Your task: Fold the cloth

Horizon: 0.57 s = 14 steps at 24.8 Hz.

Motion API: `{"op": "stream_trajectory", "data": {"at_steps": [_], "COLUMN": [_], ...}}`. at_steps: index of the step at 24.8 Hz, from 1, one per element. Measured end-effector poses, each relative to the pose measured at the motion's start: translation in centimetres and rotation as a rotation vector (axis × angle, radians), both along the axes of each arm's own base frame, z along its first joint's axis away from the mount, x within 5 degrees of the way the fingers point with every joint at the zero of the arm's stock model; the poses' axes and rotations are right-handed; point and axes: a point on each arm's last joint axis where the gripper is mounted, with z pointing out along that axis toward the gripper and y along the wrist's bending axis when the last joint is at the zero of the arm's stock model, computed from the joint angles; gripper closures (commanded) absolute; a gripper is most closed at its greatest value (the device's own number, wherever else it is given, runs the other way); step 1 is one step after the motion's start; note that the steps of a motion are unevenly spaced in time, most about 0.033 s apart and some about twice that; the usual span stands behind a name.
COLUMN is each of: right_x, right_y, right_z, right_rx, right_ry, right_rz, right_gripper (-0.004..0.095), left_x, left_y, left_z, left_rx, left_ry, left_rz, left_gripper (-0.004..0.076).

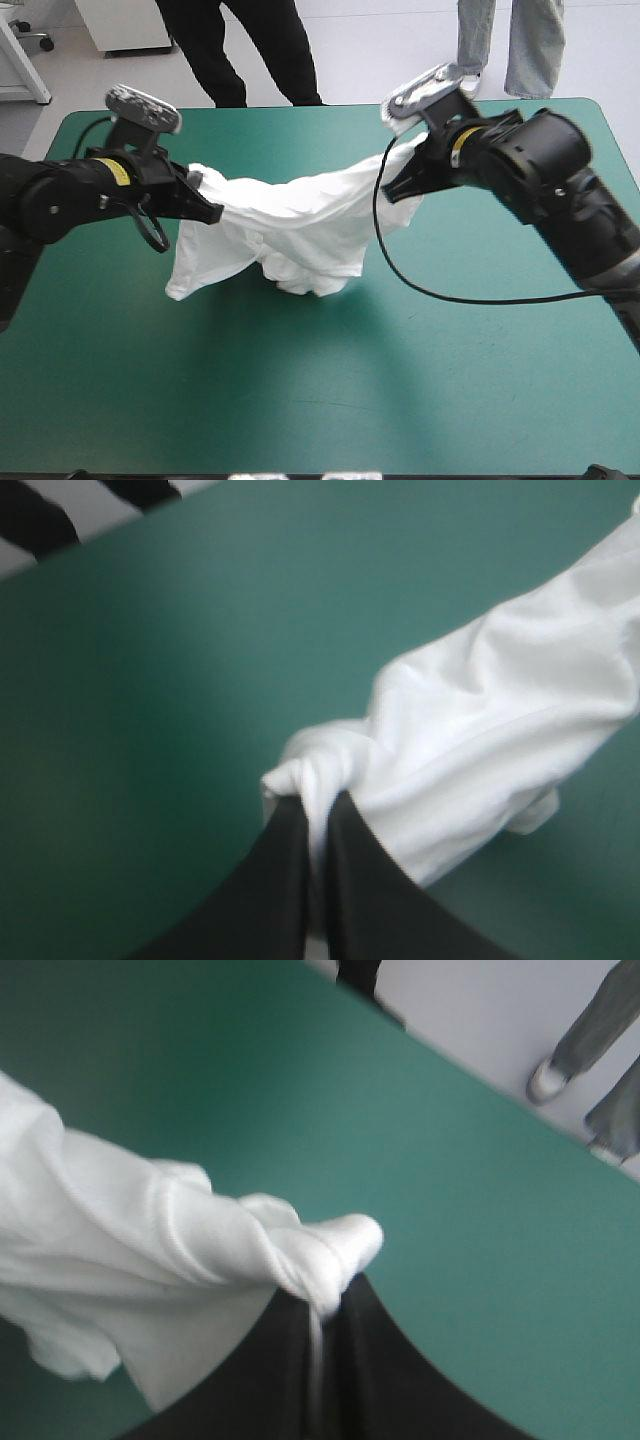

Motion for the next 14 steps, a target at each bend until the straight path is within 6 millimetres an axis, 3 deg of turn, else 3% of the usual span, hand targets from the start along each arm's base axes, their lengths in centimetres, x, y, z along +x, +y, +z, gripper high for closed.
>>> {"op": "stream_trajectory", "data": {"at_steps": [4, 5, 8, 9, 14], "right_x": [-3.5, -4.3, -6.8, -8.5, -13.0], "right_y": [-2.9, -3.5, -5.3, -6.4, -9.4], "right_z": [8.0, 9.1, 11.6, 12.7, 14.4], "right_rx": [0.174, 0.204, 0.273, 0.311, 0.39], "right_ry": [-0.263, -0.304, -0.422, -0.475, -0.566], "right_rz": [-0.016, -0.015, -0.003, 0.012, 0.048], "right_gripper": [0.0925, 0.0925, 0.0925, 0.0925, 0.0925], "left_x": [-3.8, -4.3, -6.7, -8.1, -12.3], "left_y": [1.2, 1.3, 1.7, 2.0, 2.8], "left_z": [7.3, 8.1, 10.8, 12.0, 14.3], "left_rx": [-0.121, -0.138, -0.194, -0.229, -0.3], "left_ry": [-0.245, -0.273, -0.379, -0.43, -0.548], "left_rz": [-0.045, -0.057, -0.113, -0.15, -0.26], "left_gripper": [0.0733, 0.0733, 0.0733, 0.0733, 0.0733]}}
